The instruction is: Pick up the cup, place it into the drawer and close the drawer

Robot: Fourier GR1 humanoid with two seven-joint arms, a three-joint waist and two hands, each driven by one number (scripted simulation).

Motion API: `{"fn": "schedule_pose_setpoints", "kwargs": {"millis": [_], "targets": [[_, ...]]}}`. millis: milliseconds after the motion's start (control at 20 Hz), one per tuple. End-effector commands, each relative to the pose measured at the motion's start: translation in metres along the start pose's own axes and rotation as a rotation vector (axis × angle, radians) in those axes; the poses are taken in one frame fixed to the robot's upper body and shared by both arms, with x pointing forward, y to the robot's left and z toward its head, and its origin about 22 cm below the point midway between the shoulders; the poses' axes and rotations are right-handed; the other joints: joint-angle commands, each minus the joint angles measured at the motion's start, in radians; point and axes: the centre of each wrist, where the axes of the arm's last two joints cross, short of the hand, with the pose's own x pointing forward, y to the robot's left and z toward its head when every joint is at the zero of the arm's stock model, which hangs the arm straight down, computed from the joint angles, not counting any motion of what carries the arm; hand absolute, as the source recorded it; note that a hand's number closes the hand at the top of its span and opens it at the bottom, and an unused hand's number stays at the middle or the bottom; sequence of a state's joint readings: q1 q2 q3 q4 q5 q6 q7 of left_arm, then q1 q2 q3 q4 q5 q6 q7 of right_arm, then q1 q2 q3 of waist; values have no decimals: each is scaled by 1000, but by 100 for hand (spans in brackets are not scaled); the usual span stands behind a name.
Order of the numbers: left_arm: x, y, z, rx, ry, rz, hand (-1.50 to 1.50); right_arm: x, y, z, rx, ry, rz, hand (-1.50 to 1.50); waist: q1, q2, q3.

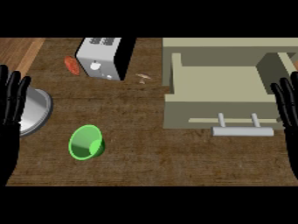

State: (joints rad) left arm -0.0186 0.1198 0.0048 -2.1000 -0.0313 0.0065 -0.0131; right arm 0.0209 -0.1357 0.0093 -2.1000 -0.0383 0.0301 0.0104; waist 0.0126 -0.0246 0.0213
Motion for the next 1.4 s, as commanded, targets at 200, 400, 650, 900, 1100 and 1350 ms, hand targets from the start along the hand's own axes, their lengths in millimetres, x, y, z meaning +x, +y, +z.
{"fn": "schedule_pose_setpoints", "kwargs": {"millis": [200,400,650,900,1100,1350], "targets": [[2,-42,8,248,21,-109,-150,-2,12,-12,3,-18,-31,-150,-9,25,-21],[-1,-62,29,385,150,69,-150,1,18,-16,46,59,-122,-150,-4,24,-22],[-19,-84,26,397,134,74,-150,5,11,-8,46,49,-120,-150,-14,24,-22],[-3,-79,10,392,122,81,-150,-3,24,-15,47,63,-115,-150,-12,24,-21],[-26,-107,10,410,164,57,-150,-5,-4,-6,47,50,-130,-150,-17,24,-21],[-28,-94,-5,422,182,85,-150,2,12,-13,54,53,-126,-150,-15,24,-21]]}}
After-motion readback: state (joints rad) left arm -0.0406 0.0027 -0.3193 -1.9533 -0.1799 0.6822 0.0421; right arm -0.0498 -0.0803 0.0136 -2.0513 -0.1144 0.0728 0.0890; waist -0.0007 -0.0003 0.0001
